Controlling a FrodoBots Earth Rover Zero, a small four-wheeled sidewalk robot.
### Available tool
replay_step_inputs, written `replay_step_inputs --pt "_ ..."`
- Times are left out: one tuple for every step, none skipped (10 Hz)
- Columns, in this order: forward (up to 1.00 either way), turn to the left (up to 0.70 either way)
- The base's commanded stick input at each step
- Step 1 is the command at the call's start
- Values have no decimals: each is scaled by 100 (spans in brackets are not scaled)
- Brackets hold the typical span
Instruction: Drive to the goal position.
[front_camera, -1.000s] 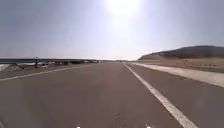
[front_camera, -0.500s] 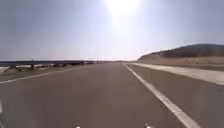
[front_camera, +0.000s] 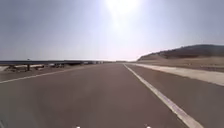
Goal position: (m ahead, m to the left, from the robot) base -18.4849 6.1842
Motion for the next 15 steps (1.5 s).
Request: replay_step_inputs --pt "70 0" --pt "70 0" --pt "70 0" --pt "70 0" --pt "70 0" --pt "70 0" --pt "70 0" --pt "70 0" --pt "70 0" --pt "70 0" --pt "70 0" --pt "70 0" --pt "70 0" --pt "70 0" --pt "70 0"
